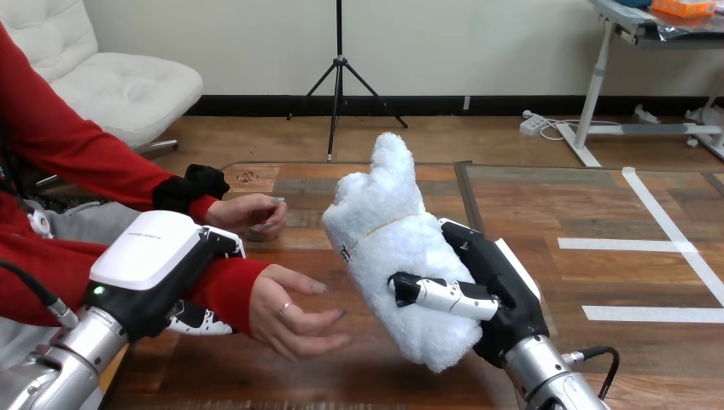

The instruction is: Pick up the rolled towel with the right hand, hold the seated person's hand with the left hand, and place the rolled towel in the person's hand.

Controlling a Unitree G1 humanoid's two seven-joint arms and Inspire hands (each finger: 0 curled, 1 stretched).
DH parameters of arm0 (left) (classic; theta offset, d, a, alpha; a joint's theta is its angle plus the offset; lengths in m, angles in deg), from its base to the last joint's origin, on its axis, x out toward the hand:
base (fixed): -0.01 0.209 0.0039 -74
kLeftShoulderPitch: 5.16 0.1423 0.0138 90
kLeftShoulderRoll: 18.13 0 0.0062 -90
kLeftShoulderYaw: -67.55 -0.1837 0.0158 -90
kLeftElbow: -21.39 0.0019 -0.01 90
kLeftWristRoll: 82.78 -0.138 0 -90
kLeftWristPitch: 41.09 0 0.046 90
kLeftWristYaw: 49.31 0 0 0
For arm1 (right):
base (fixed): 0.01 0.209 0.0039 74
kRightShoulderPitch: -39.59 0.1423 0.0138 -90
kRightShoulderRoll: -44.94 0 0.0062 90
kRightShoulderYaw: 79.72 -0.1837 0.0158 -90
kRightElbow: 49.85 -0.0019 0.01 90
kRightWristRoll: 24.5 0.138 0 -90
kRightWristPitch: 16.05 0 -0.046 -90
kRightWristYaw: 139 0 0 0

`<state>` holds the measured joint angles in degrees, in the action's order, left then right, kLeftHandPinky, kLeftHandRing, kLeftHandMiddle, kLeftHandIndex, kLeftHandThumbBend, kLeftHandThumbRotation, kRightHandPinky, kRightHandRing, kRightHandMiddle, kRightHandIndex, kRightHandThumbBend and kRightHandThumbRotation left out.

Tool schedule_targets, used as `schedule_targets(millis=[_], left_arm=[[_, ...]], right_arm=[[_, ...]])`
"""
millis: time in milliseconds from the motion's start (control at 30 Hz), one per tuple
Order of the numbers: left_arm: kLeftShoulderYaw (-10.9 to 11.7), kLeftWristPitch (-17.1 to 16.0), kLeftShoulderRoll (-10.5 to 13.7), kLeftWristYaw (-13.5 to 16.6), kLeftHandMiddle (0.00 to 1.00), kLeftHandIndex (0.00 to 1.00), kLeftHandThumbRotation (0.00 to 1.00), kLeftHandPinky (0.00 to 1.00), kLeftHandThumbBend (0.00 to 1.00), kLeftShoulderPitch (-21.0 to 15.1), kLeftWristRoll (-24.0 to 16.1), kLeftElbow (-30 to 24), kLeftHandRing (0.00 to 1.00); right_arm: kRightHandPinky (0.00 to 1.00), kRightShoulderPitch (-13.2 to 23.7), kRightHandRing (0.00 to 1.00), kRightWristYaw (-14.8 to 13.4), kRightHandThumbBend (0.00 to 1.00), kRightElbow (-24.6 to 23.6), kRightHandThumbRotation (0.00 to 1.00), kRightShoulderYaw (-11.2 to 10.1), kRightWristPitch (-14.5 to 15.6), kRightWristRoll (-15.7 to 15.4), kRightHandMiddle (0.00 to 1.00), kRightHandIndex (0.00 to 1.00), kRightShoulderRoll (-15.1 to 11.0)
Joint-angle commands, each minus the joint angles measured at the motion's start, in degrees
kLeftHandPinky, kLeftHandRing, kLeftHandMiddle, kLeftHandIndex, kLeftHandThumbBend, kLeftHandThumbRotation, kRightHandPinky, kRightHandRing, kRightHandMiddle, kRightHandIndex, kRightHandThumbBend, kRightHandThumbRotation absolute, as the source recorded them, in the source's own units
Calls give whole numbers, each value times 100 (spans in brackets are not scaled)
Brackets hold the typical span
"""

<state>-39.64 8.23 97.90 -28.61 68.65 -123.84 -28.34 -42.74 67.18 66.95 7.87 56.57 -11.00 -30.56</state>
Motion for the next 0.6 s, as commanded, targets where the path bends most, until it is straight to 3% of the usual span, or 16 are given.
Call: schedule_targets(millis=[0,167,567], left_arm=[[210,-106,-83,9,41,43,0,36,74,-282,206,-624,37],[267,-104,-117,-110,41,43,0,36,76,-251,218,-909,37],[366,-103,-175,-297,41,43,0,36,77,-235,261,-1117,37]], right_arm=[[0,623,0,0,34,38,0,-36,-168,70,2,1,107],[0,736,0,-39,35,426,0,26,-359,-137,0,0,102],[0,859,0,-182,36,706,0,76,-462,-303,0,0,230]])
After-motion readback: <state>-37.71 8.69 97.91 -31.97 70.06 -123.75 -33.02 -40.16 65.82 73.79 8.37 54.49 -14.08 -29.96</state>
